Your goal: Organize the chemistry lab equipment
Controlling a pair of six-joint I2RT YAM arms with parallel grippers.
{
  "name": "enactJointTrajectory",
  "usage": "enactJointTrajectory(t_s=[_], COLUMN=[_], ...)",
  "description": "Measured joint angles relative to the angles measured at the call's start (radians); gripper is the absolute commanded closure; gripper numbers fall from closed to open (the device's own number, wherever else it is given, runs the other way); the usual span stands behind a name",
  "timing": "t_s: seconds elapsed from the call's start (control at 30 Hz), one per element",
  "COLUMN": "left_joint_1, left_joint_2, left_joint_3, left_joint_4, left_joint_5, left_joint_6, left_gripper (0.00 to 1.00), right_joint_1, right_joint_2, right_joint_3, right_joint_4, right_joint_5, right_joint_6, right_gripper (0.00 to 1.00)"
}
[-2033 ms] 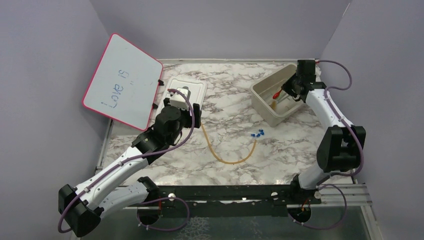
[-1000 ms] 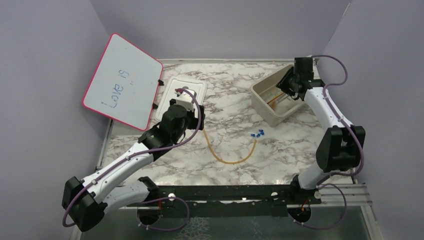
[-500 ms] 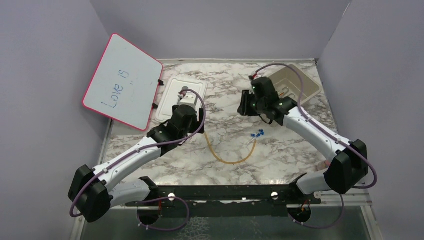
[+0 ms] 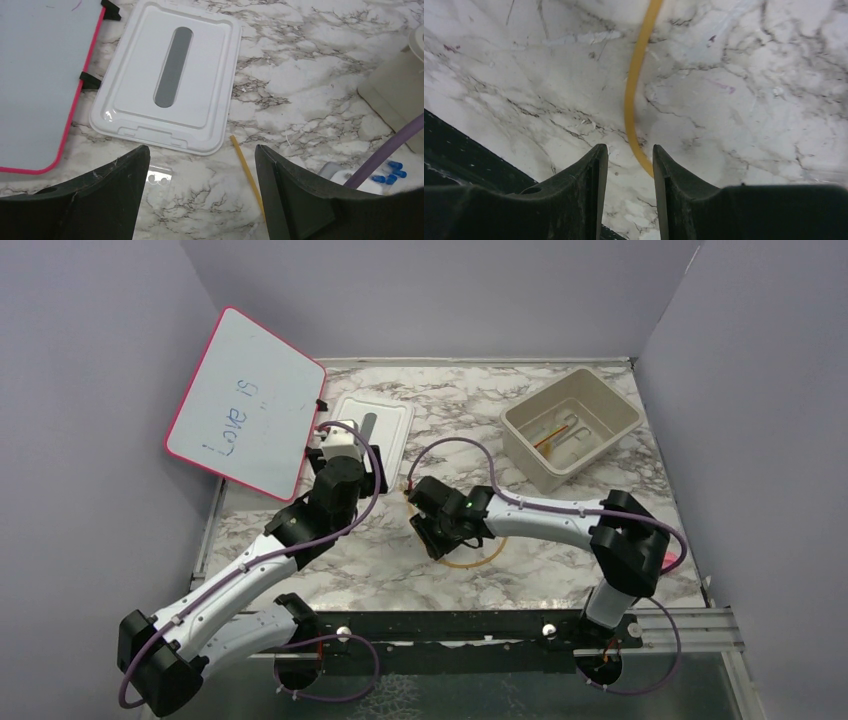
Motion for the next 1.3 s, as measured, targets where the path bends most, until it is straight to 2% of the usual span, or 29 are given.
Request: enactJointTrajectory(t_s=[0.2,0.53,1.3], left_joint_1=[0.001,0.011,0.027], left_joint_2=[-0.012,-0.016,-0.016], left_joint_3=[0.000,0.000,0.000], left_joint_4=[0.000,0.002,0.002], left_joint_5=[-0.068,-0.088,-0.087], left_joint_6=[0.016,0.018,0.018], left_gripper=[0.20,0.20,0.19], right_joint_1=[0.076,0.101,0.107], right_joint_2=[0.076,0.126,0.132], right_joint_3=[0.015,0.022,0.026], right_joint_4=[-0.038,-0.052,-0.058], right_joint_5=[0.011,0.043,0.111], right_joint_6=[-0.011,-0.024,-0.023], right_gripper=[0.59,0.72,0.66])
